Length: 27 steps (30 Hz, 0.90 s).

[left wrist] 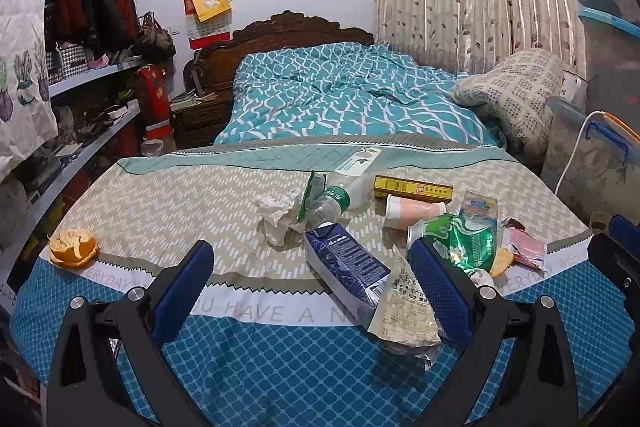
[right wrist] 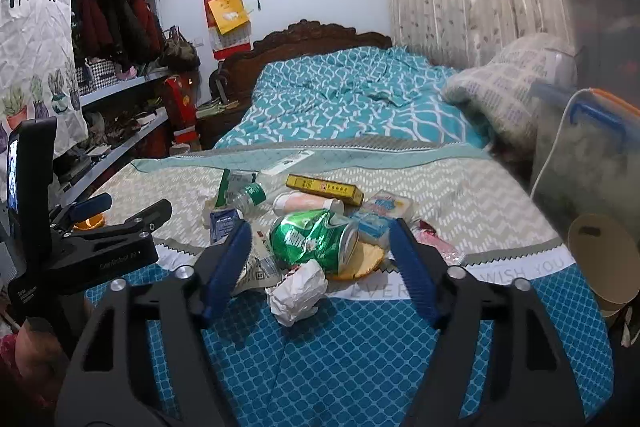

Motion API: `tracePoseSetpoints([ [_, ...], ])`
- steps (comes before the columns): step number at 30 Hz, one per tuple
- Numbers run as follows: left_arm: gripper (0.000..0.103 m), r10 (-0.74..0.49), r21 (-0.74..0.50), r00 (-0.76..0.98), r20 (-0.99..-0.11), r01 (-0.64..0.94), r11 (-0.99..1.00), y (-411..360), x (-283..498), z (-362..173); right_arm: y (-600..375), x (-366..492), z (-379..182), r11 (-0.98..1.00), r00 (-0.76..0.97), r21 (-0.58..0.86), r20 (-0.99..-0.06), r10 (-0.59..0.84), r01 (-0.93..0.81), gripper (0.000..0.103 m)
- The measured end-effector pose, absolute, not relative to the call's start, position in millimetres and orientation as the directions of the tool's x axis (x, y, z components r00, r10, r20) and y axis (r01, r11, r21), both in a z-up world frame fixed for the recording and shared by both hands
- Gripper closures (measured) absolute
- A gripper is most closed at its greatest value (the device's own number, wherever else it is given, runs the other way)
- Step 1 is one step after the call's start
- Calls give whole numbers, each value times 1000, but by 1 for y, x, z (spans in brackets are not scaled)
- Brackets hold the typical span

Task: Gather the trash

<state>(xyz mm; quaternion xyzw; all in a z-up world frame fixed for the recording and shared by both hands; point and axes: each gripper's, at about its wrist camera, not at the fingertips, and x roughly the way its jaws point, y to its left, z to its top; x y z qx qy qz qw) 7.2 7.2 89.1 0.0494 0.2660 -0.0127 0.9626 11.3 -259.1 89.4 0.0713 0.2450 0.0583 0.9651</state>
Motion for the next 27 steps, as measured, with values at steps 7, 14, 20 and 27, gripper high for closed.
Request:
tracePoseSetpoints([
  [7, 9, 10, 94, 848, -530, 47, 994, 6, 14, 83, -264, 14, 83, 983, 869, 177, -476, 135, -56, 26],
  [14, 9, 18, 101, 839, -544, 44, 994, 4, 19, 76, -277, 18, 75, 976, 864, 217, -487, 131, -25, 19],
  [20, 9, 24, 114, 841, -540, 44, 993, 1, 18, 72, -286, 19, 69, 969, 859, 246, -494, 136, -13, 19],
  [27, 9, 9, 113, 848, -530, 61, 992, -2, 13, 66, -290, 20, 64, 967, 851, 256, -506, 140, -7, 19],
])
